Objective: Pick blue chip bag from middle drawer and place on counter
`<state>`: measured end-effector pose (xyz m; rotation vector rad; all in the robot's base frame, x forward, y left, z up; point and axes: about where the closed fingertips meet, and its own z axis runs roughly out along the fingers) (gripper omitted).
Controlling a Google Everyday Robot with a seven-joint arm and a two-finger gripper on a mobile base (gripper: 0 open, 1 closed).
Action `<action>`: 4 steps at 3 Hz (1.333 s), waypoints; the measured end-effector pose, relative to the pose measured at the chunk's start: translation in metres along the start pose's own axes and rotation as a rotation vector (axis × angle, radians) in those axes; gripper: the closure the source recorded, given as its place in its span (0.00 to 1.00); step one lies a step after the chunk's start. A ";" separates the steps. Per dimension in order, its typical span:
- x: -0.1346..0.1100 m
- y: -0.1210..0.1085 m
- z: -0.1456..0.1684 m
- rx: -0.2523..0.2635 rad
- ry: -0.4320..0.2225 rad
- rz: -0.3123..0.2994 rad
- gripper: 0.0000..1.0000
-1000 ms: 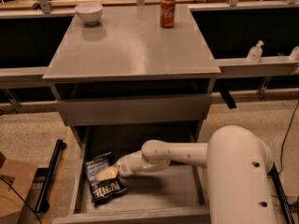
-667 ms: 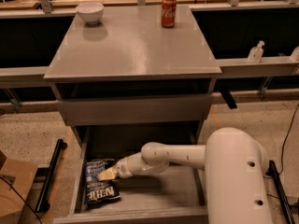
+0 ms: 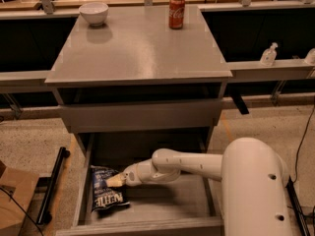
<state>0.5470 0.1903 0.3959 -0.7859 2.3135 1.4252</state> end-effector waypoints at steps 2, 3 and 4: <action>-0.035 0.047 -0.107 -0.032 0.053 -0.085 1.00; -0.038 0.067 -0.173 -0.032 0.074 -0.088 1.00; -0.035 0.081 -0.244 0.025 0.072 -0.072 1.00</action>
Offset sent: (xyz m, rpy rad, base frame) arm 0.0068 -0.1220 0.1750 -0.0279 -0.0832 0.1623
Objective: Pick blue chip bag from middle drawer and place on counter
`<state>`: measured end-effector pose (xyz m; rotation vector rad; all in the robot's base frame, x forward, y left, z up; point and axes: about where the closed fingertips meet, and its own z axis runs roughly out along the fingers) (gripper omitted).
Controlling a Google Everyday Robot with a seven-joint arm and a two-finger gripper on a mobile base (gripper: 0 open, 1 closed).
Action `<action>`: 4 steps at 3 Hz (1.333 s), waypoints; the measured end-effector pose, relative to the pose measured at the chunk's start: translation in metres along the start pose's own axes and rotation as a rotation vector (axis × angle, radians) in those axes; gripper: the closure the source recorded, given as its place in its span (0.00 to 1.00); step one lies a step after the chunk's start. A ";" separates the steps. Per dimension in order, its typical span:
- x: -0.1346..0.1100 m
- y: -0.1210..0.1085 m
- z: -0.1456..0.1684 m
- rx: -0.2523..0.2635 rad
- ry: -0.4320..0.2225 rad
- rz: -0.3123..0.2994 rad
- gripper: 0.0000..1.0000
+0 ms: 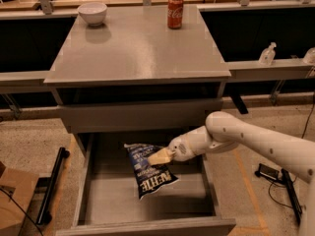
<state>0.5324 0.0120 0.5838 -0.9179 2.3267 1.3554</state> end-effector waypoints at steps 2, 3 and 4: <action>-0.011 0.023 -0.081 0.110 -0.005 -0.019 1.00; -0.013 0.030 -0.097 0.134 0.052 -0.014 1.00; -0.029 0.057 -0.148 0.249 0.111 -0.035 1.00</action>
Offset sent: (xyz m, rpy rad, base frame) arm -0.0019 -0.0536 0.0469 -0.0622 -0.0403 -0.0549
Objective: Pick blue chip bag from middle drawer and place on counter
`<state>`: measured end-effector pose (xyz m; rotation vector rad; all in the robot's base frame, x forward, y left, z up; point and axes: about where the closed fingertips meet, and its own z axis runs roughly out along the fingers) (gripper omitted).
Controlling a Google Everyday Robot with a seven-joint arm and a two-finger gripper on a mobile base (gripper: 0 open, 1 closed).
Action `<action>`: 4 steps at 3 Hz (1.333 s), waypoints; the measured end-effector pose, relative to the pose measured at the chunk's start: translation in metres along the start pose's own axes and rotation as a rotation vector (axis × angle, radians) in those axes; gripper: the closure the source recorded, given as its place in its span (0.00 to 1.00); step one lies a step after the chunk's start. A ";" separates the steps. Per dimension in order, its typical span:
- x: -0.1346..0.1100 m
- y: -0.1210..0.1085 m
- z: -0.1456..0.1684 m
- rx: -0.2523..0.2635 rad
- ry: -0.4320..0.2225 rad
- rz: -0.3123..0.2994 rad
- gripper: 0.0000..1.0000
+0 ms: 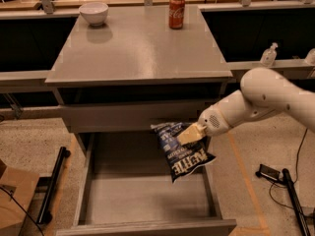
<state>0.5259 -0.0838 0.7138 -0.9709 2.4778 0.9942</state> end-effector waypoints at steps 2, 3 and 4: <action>-0.073 0.047 -0.106 0.232 0.007 -0.166 1.00; -0.081 0.051 -0.112 0.241 -0.003 -0.182 1.00; -0.081 0.051 -0.112 0.221 -0.018 -0.175 1.00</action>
Offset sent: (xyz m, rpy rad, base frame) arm 0.0412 -0.0137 0.2533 -0.2905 -0.4283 0.0246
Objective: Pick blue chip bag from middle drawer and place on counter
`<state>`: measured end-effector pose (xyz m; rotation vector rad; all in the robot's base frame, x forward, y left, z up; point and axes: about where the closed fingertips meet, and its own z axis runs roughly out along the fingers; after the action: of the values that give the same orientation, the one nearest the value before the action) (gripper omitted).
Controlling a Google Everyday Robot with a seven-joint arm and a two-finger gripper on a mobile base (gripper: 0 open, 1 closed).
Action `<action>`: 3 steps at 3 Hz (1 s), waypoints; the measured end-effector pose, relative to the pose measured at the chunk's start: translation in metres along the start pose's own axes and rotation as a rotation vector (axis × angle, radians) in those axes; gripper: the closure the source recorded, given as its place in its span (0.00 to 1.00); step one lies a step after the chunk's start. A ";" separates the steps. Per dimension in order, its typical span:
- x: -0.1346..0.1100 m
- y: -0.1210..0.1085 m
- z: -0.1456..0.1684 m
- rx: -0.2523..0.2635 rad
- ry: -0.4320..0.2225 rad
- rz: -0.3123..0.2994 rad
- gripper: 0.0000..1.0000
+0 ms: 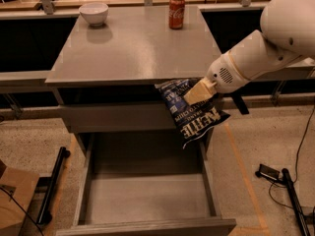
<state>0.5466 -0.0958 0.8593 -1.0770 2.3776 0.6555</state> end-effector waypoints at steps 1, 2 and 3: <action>-0.022 -0.010 -0.008 0.017 -0.030 -0.041 1.00; -0.063 -0.022 -0.034 0.086 -0.046 -0.134 1.00; -0.112 -0.037 -0.051 0.137 -0.068 -0.238 1.00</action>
Offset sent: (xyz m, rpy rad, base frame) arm 0.0922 0.0029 0.1234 -0.1121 -0.3146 0.0810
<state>0.6323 -0.0835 0.9548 -1.2314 2.1579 0.4316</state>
